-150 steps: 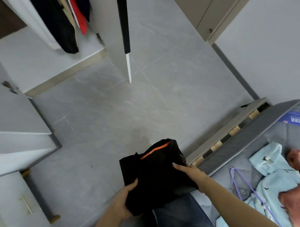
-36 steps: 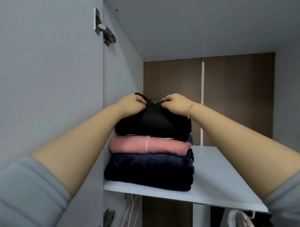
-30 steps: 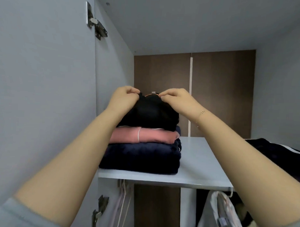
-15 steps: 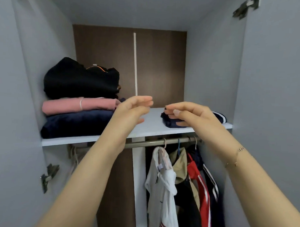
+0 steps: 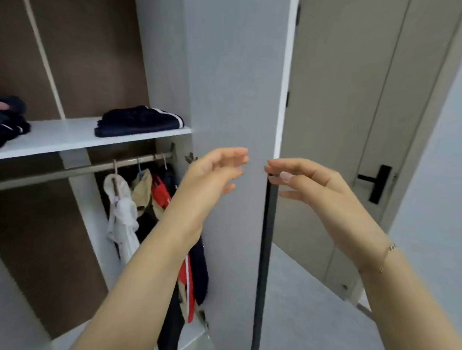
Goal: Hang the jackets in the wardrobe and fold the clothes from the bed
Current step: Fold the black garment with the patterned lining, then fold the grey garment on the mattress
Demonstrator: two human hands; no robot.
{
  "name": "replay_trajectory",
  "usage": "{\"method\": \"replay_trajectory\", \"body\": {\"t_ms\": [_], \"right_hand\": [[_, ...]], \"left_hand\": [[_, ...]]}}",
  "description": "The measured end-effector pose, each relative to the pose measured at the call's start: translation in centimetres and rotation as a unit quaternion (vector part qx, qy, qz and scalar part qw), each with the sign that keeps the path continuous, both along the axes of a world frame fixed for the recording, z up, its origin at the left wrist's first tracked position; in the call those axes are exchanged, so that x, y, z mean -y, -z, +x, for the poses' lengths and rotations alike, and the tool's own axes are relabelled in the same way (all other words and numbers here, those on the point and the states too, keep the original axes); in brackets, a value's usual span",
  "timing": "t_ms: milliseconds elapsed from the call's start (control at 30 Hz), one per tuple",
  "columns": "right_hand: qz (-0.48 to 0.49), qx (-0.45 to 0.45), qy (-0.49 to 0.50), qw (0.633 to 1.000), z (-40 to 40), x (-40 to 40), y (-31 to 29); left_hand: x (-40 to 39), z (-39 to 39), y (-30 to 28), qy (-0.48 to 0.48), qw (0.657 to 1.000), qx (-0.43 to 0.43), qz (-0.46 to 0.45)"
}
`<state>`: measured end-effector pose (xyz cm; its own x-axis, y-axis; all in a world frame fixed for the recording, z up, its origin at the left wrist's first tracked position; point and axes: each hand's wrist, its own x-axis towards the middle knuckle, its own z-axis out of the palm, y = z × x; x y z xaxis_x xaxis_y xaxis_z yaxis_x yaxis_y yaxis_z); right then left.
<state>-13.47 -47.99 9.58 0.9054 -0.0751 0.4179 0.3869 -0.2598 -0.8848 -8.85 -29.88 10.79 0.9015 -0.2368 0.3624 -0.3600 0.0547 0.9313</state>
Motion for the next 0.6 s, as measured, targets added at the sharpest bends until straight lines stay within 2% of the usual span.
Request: {"method": "replay_trajectory", "body": {"t_ms": [333, 467, 600], "right_hand": [[0.078, -0.058, 0.216, 0.972, -14.9, 15.4, 6.5], [0.092, -0.096, 0.311, 0.941, -20.2, 19.8, 9.5], [0.118, -0.097, 0.409, 0.900, -25.4, 23.9, 11.4]], "left_hand": [[18.0, -8.1, 6.3, 0.216, 0.975, -0.053, 0.027], [25.1, -10.4, 9.5, 0.303, 0.949, -0.082, 0.038], [33.0, -13.7, 11.5, 0.399, 0.908, -0.112, 0.056]]}}
